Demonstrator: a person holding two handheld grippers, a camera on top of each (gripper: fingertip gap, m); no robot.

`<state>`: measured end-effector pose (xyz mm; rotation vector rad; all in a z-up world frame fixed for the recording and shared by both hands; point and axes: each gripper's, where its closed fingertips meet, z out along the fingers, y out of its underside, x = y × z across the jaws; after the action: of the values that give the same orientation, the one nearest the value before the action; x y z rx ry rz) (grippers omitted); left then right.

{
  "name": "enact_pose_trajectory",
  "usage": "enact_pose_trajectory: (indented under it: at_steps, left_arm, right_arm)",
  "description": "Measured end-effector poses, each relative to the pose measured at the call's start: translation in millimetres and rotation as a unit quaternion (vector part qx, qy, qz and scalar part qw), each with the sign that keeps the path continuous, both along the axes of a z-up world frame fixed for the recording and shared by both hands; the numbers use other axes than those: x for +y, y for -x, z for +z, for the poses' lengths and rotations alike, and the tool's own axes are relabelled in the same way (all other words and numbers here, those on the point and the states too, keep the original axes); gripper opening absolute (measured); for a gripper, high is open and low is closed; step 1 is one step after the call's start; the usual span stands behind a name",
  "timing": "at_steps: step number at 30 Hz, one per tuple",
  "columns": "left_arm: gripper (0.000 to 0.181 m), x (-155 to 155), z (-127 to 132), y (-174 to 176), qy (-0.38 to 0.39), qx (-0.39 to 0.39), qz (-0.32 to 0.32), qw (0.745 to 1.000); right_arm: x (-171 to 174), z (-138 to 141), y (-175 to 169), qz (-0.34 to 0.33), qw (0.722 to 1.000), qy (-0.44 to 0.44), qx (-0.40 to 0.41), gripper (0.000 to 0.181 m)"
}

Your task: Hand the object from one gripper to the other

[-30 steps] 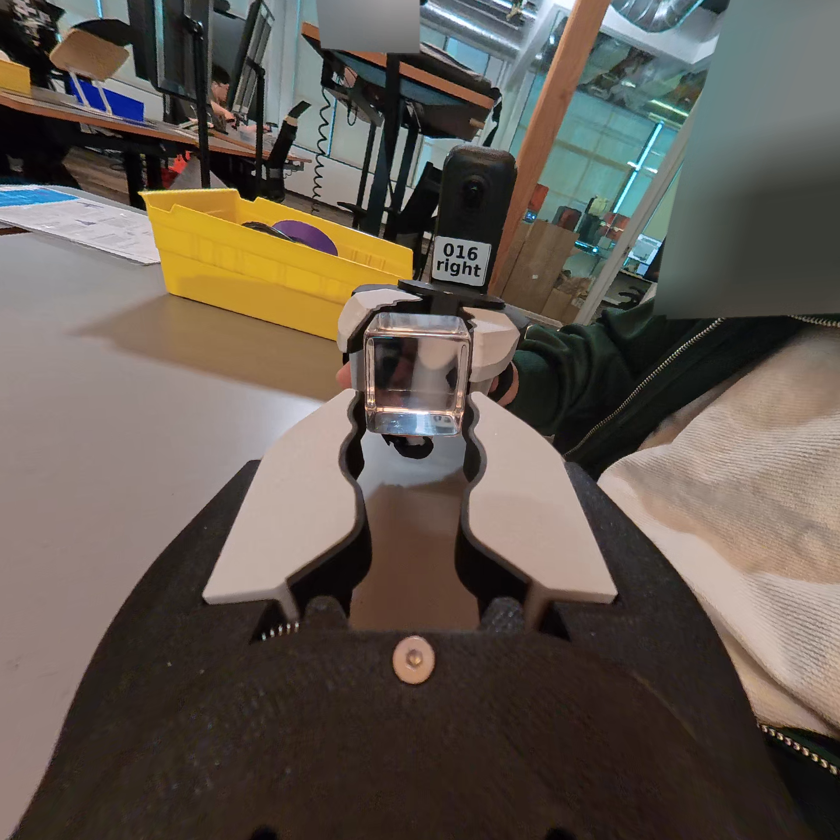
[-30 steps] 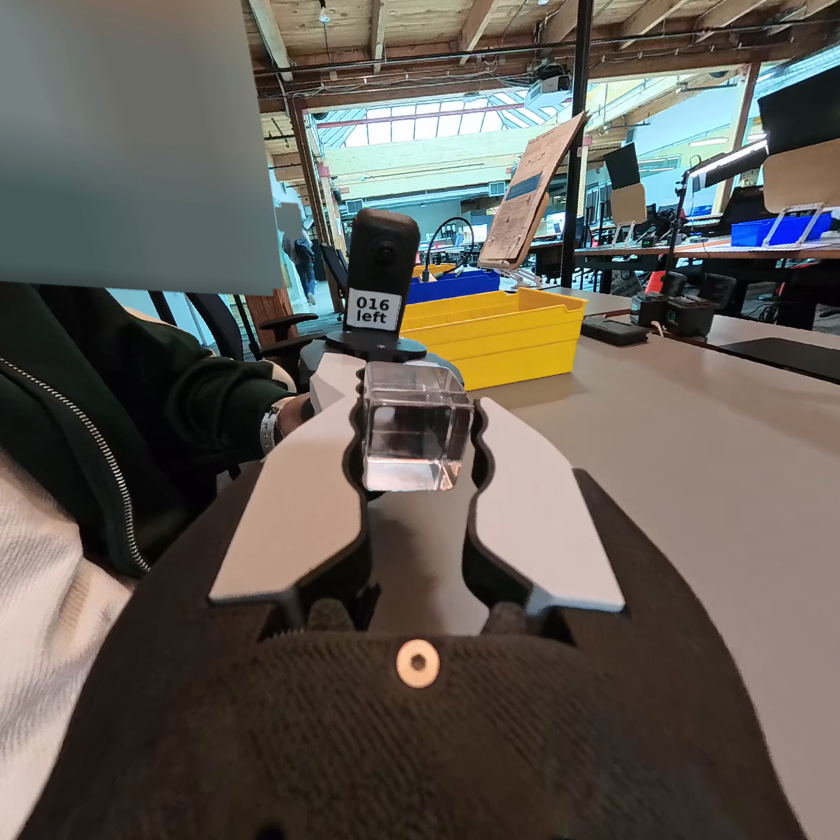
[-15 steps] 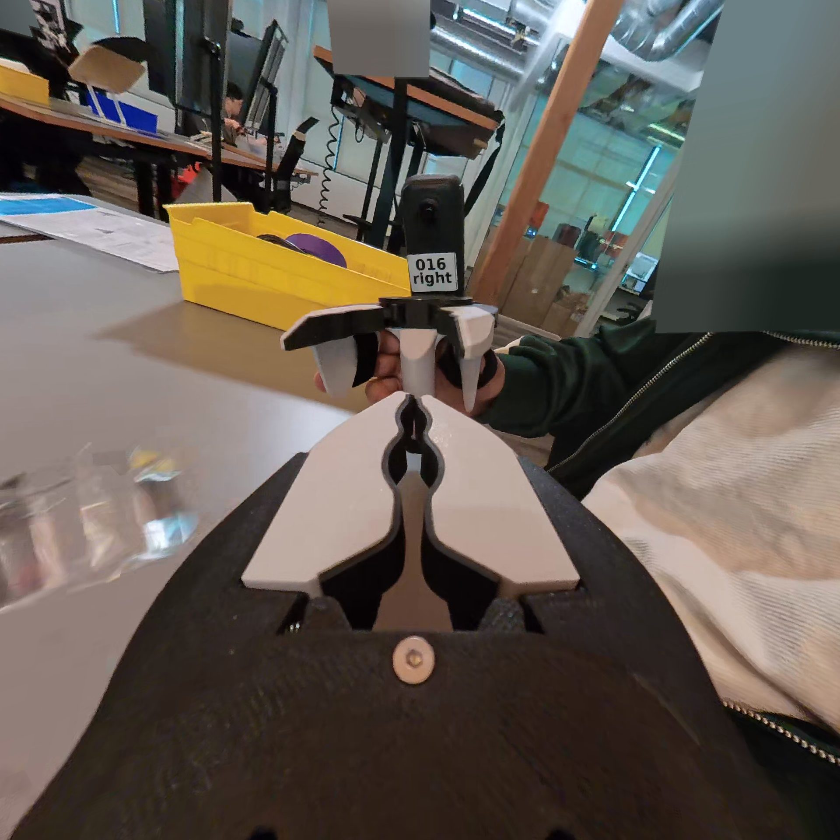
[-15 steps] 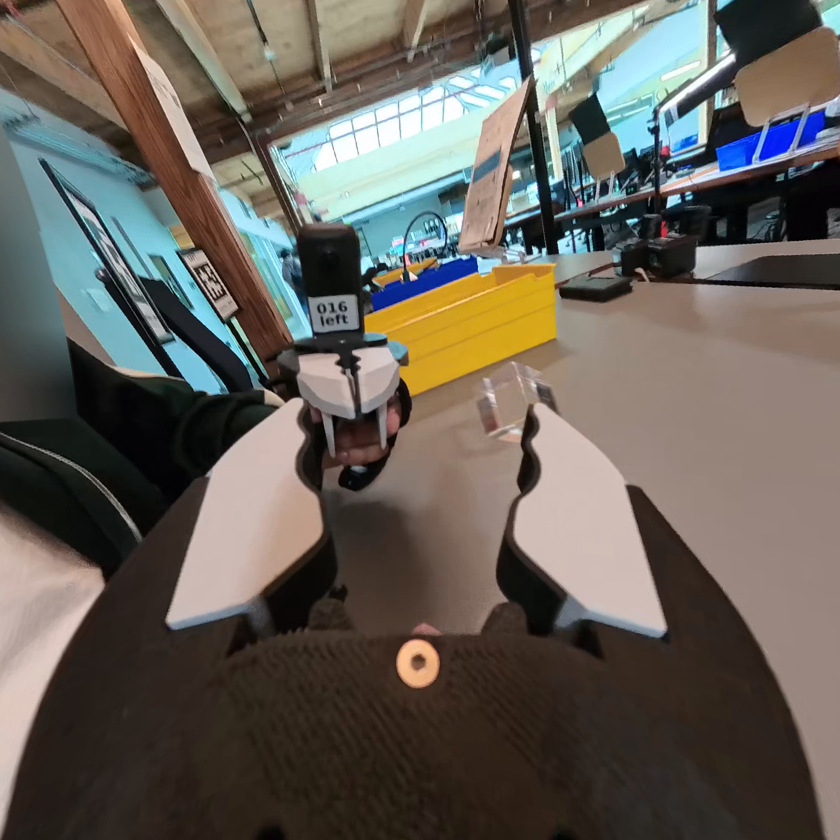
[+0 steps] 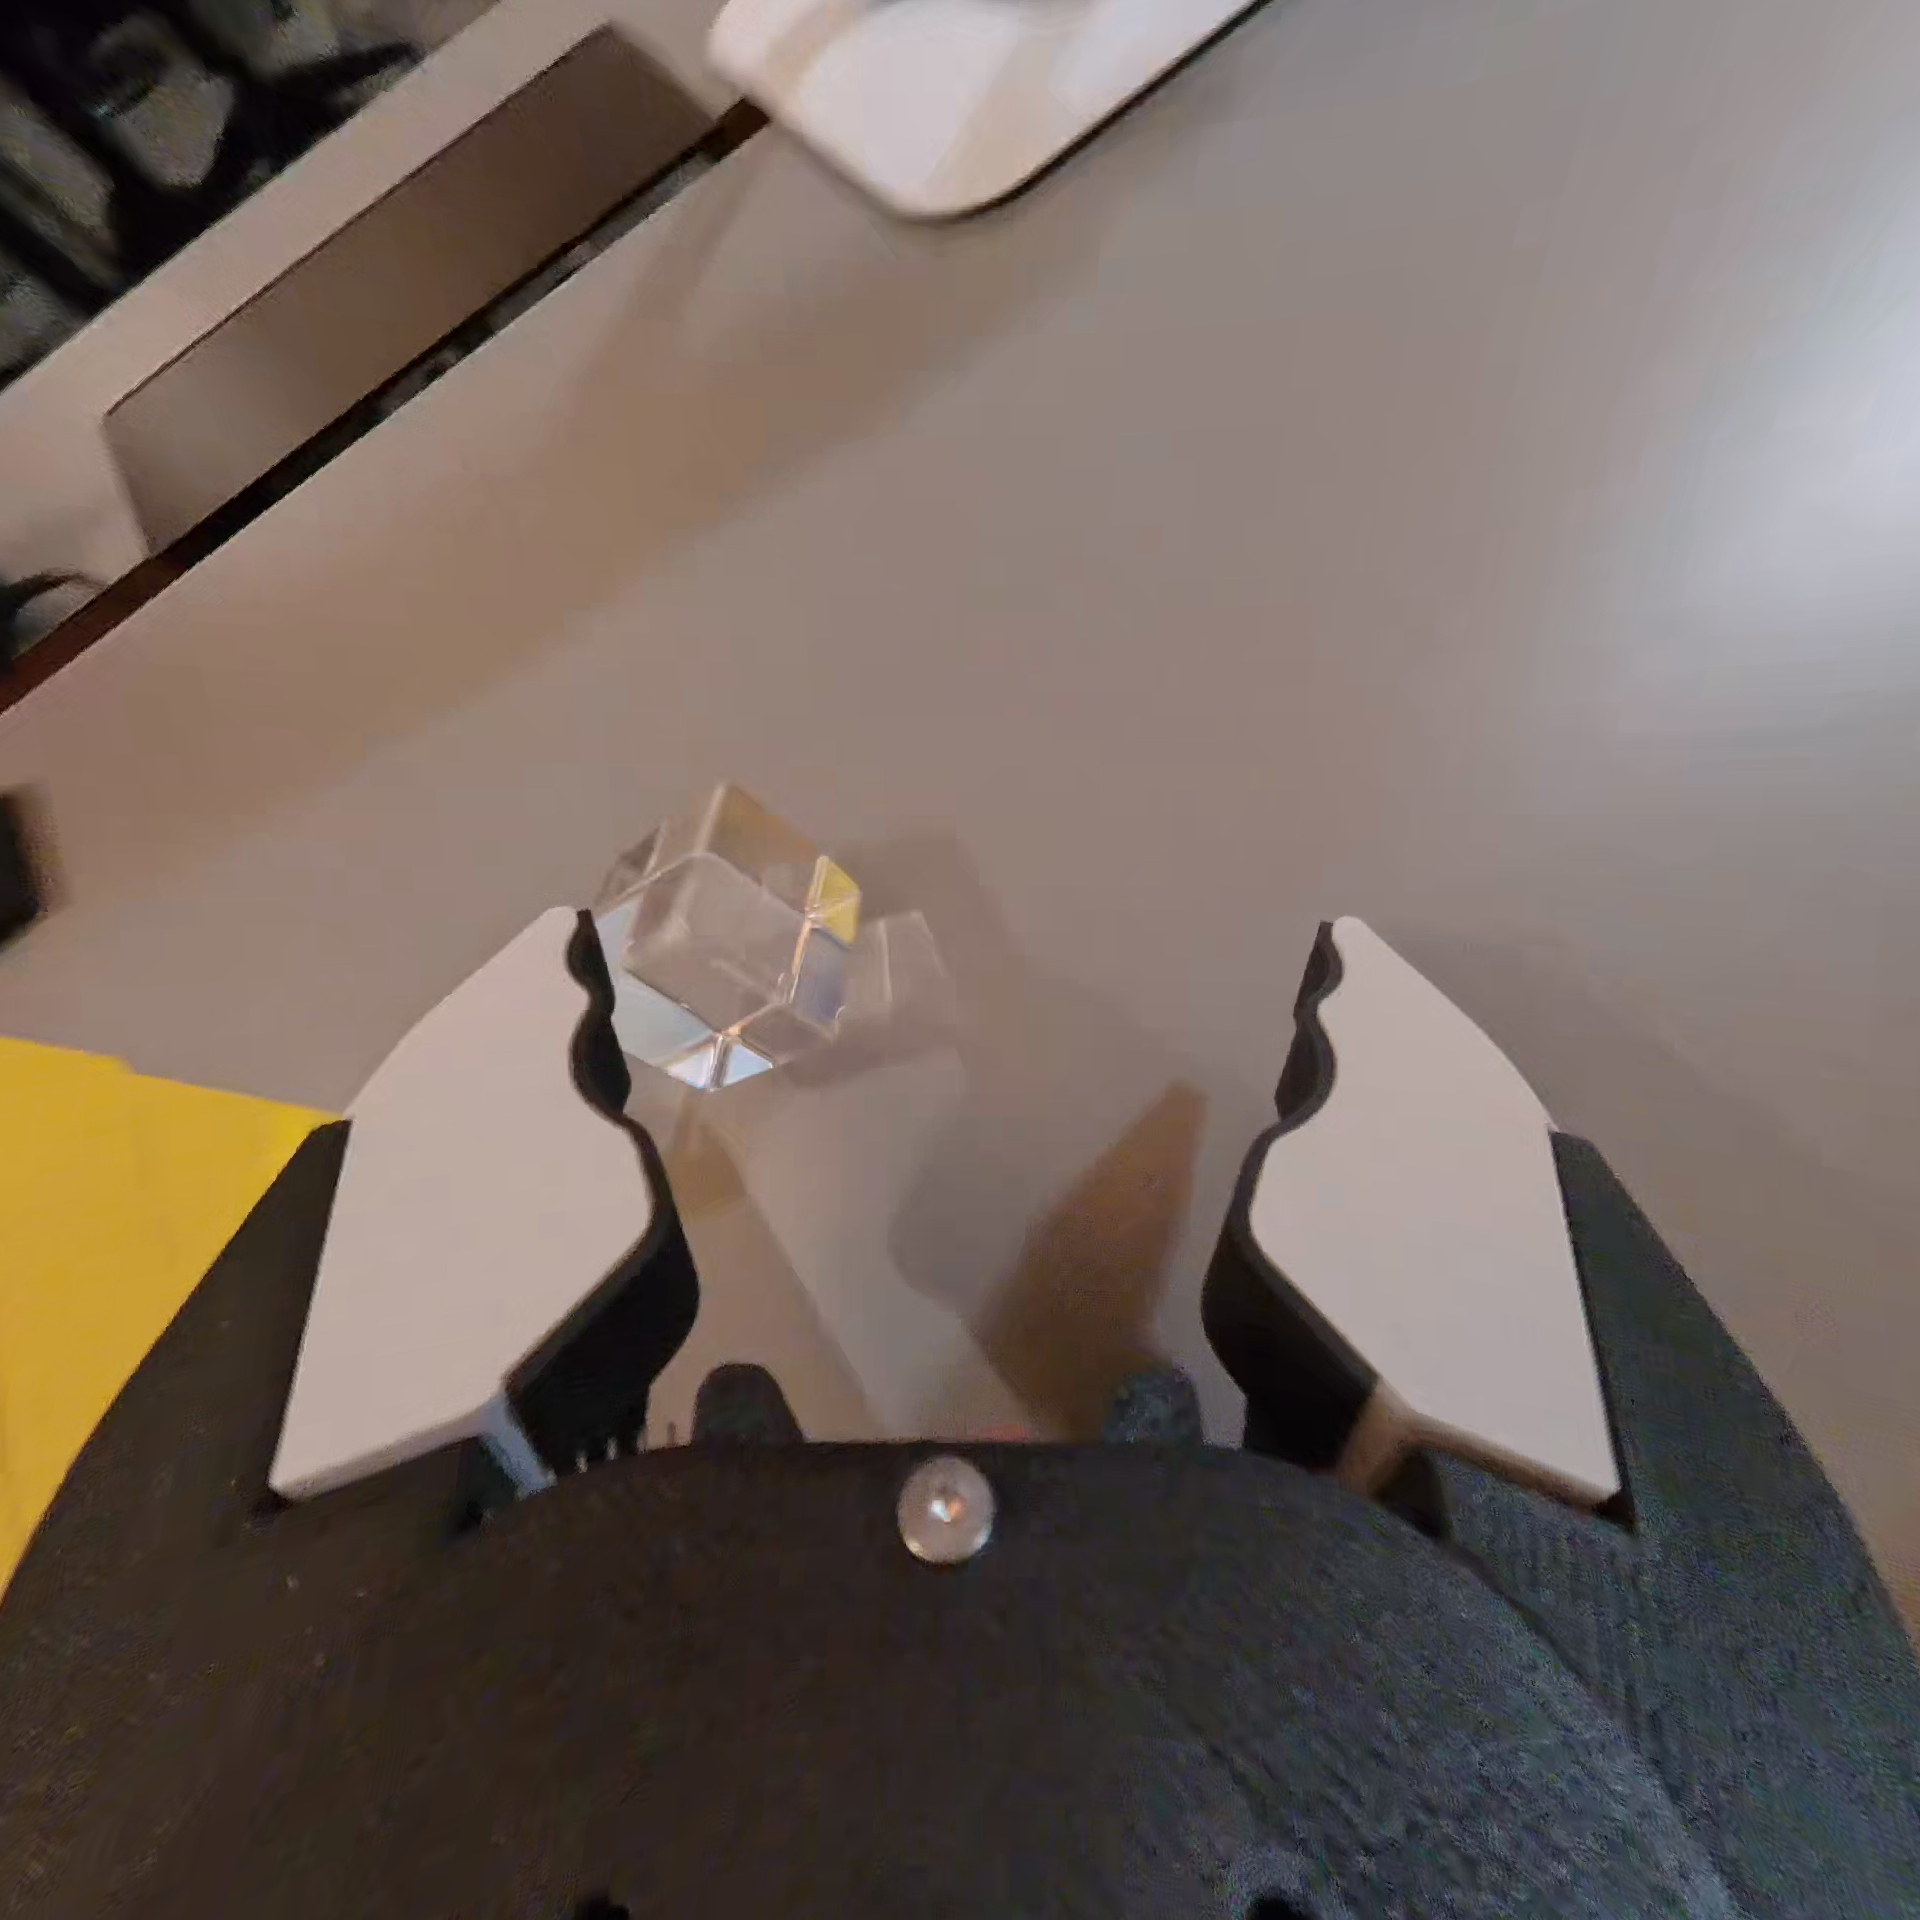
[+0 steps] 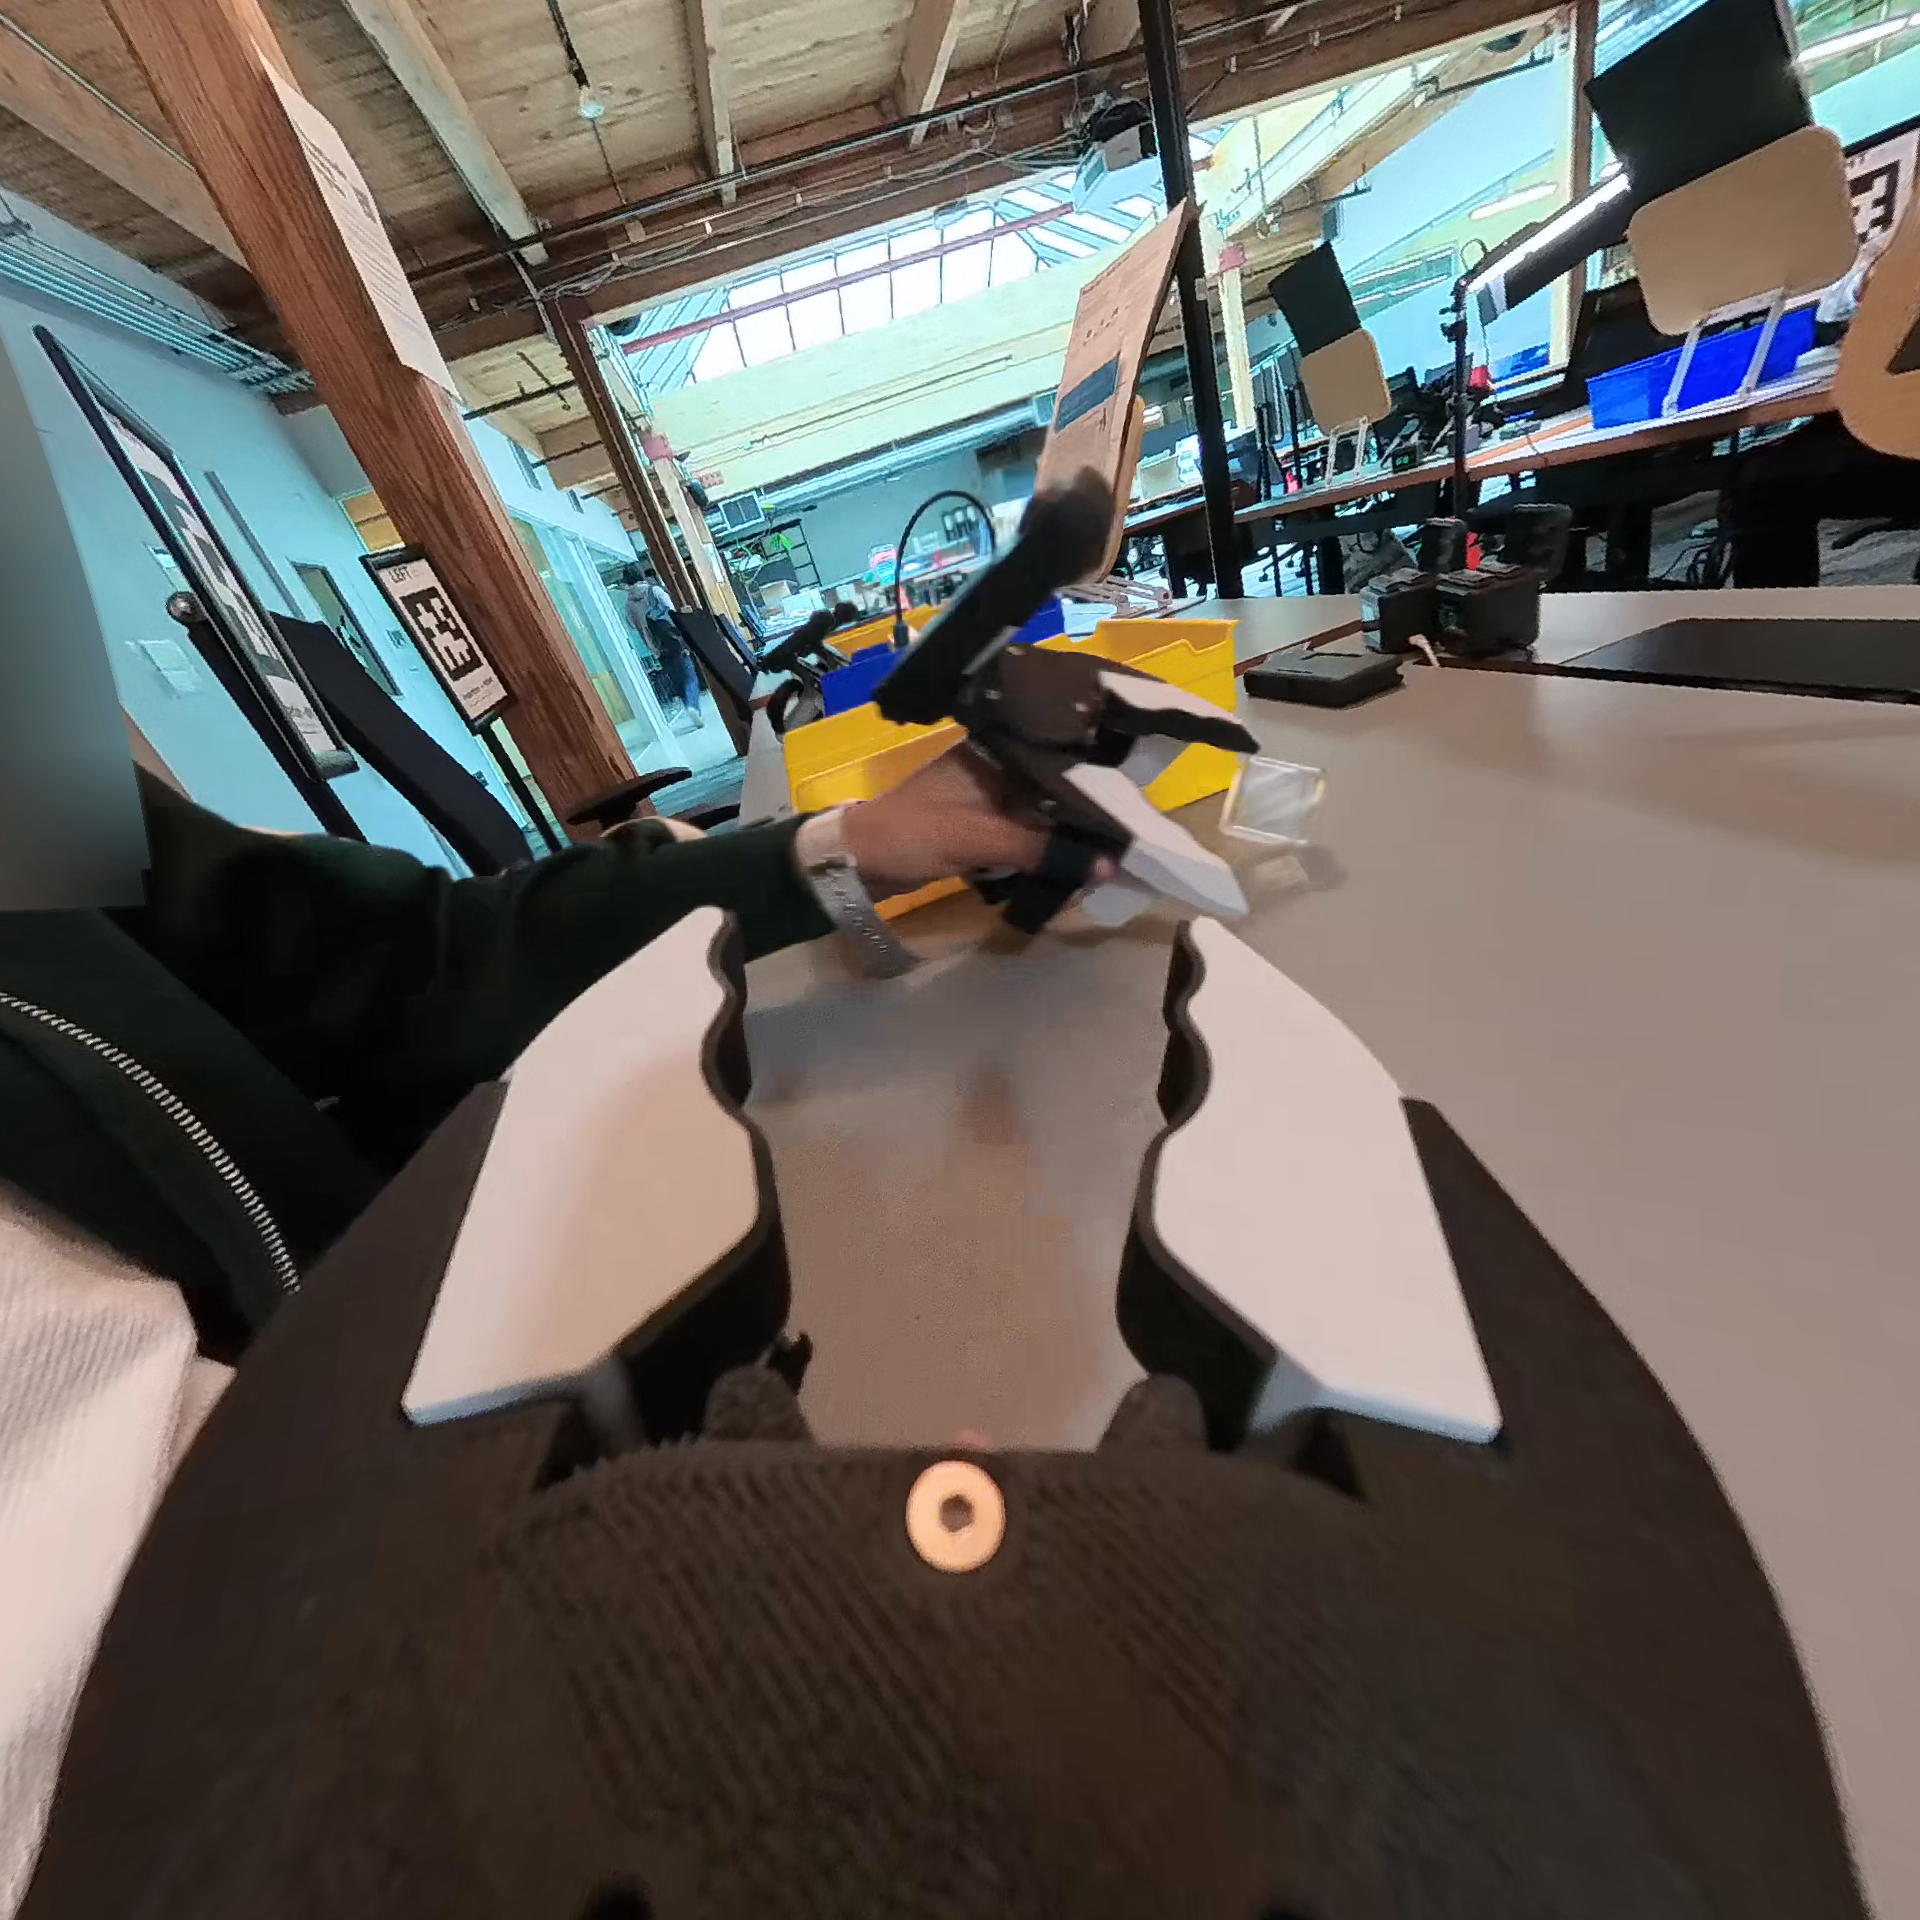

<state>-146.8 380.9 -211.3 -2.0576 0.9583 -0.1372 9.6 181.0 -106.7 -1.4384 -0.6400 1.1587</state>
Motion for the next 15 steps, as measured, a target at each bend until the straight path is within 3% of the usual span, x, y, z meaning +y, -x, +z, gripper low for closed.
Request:
enact_pose_trajectory:
  at_steps: [2, 5, 9, 15]
  left_arm:
    - [0.123, 21.6, -14.2, 11.5, 0.011, 0.001, 0.024, 1.0]
    - [0.112, 41.1, -15.5, 23.0, 0.005, 0.005, 0.042, 0.999]
    - [0.089, 51.2, -10.6, 27.7, 0.01, -0.016, 0.051, 0.999]
    - [0.084, 55.5, -11.3, 28.9, 0.011, -0.021, 0.053, 0.998]
  right_arm:
    - [-1.7, 0.2, 1.0, 0.001, 1.0, -0.004, -0.003, 0.078]
    - [-3.2, 1.5, 1.0, 0.003, 1.0, -0.006, -0.002, 0.078]
    - [-2.0, 1.4, 0.1, 0.003, 1.0, -0.004, 0.003, 0.077]
    - [-0.2, 1.8, -2.4, 0.005, 1.0, 0.007, 0.017, 0.077]
